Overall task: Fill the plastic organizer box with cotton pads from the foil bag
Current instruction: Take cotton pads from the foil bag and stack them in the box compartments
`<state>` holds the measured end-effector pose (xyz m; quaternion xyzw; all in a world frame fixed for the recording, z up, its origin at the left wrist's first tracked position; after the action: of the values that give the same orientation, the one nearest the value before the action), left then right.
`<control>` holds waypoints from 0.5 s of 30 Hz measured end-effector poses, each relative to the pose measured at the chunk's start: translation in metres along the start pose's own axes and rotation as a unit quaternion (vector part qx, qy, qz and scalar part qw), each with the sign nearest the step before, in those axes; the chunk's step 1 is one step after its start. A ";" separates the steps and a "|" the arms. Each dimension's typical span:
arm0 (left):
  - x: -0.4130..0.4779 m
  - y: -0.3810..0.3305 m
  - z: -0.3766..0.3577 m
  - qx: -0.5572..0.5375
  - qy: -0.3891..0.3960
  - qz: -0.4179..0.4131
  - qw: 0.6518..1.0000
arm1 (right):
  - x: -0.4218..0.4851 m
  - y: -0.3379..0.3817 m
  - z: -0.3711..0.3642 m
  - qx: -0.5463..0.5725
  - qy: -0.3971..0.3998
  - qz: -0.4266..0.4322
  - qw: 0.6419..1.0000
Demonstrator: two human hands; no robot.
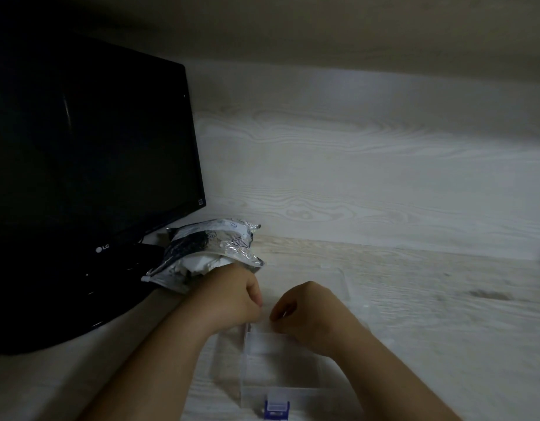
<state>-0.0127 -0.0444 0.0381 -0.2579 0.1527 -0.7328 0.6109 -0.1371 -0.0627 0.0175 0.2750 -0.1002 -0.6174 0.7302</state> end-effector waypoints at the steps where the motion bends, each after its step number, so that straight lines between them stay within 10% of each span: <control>1: 0.000 -0.001 0.000 0.014 0.004 -0.001 1.000 | 0.001 0.000 -0.001 -0.009 0.000 0.001 1.000; 15: 0.002 -0.001 -0.008 0.109 0.026 -0.015 0.994 | 0.006 -0.011 -0.004 -0.035 -0.005 -0.029 0.999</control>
<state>-0.0188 -0.0469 0.0325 -0.1731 0.0838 -0.7608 0.6198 -0.1433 -0.0684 0.0072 0.2492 -0.0742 -0.6431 0.7203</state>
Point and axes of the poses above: each hand's wrist, its own x-axis towards the middle knuckle, its own z-axis out of the back of the hand, y = z × x, the point moved 10 cm from there along x, towards the middle knuckle, and after that the axes turned 13 degrees about -z, right-handed, at the moved point
